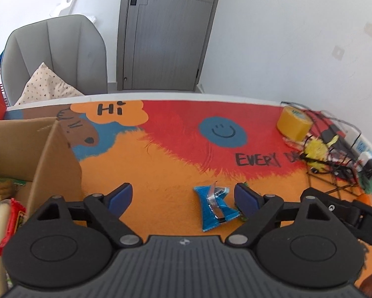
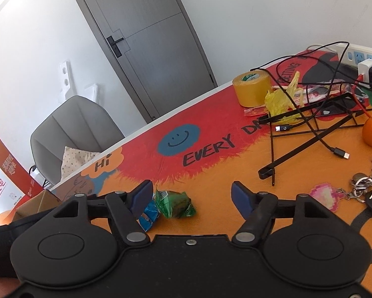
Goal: Organize snacks
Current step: 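Grasp blue packet with left tool while right tool grasps green packet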
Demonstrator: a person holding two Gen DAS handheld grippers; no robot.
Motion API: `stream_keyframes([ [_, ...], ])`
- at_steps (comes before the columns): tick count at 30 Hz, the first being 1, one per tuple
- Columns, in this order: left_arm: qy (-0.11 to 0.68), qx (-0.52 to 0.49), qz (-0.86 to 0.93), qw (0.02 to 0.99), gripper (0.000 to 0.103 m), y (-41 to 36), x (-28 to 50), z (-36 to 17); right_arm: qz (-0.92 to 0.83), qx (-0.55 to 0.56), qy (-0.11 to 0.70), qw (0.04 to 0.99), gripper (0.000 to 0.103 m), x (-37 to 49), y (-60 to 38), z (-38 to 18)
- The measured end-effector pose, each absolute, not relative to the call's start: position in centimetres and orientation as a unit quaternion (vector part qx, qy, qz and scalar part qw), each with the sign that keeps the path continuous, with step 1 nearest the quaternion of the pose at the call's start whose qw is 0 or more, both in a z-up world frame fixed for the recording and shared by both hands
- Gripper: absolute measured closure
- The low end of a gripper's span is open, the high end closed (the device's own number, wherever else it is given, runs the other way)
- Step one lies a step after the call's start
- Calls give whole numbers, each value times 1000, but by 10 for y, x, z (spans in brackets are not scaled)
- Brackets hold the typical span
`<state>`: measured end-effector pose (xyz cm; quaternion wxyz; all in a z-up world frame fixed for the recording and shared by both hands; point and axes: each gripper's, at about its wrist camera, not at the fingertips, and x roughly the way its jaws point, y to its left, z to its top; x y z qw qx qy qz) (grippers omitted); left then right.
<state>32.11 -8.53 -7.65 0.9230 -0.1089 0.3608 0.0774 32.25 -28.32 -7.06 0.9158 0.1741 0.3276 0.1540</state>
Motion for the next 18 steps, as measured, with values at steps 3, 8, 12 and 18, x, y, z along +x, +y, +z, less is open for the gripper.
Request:
stream_keyframes([
  [3,369,-106,83,919,19,-88,329,-83,152,179,333,913,33,328,-282,-75],
  [8,377,-107,80,917,28,-93,340,-93,149,186,343,909,33,336,-285,-84],
  [12,389,-117,75,911,40,-96,349,-102,146,191,347,906,33,341,-288,-89],
  [18,395,-129,66,907,48,-99,356,-110,147,192,352,904,33,345,-289,-93],
])
